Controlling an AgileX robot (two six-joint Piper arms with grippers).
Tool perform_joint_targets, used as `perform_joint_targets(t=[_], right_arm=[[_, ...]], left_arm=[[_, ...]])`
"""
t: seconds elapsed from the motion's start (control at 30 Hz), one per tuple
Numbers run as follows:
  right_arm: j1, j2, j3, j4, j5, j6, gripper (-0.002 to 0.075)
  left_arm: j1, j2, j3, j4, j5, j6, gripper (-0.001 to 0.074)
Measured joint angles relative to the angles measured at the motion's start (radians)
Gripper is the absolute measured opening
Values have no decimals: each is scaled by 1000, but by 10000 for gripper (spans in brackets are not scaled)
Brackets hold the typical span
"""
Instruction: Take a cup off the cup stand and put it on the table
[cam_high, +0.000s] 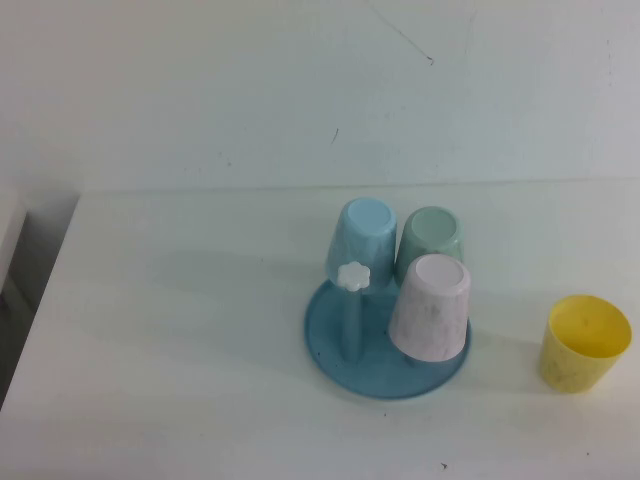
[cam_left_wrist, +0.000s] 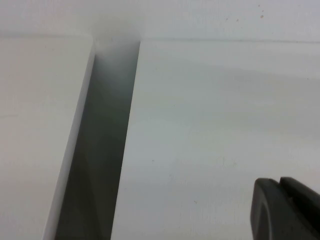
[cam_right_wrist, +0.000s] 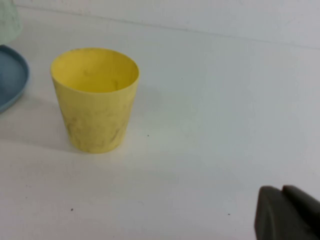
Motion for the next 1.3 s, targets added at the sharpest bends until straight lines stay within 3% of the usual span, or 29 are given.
perform_joint_targets(t=[1.03,1.3], right_arm=[[0,0,0,-16,0,0,-2],[0,0,5,-21,-30,0,-2]], left_arm=[[0,0,0,0,0,-5,-3],[0,0,8,0,-113,-5,-3]])
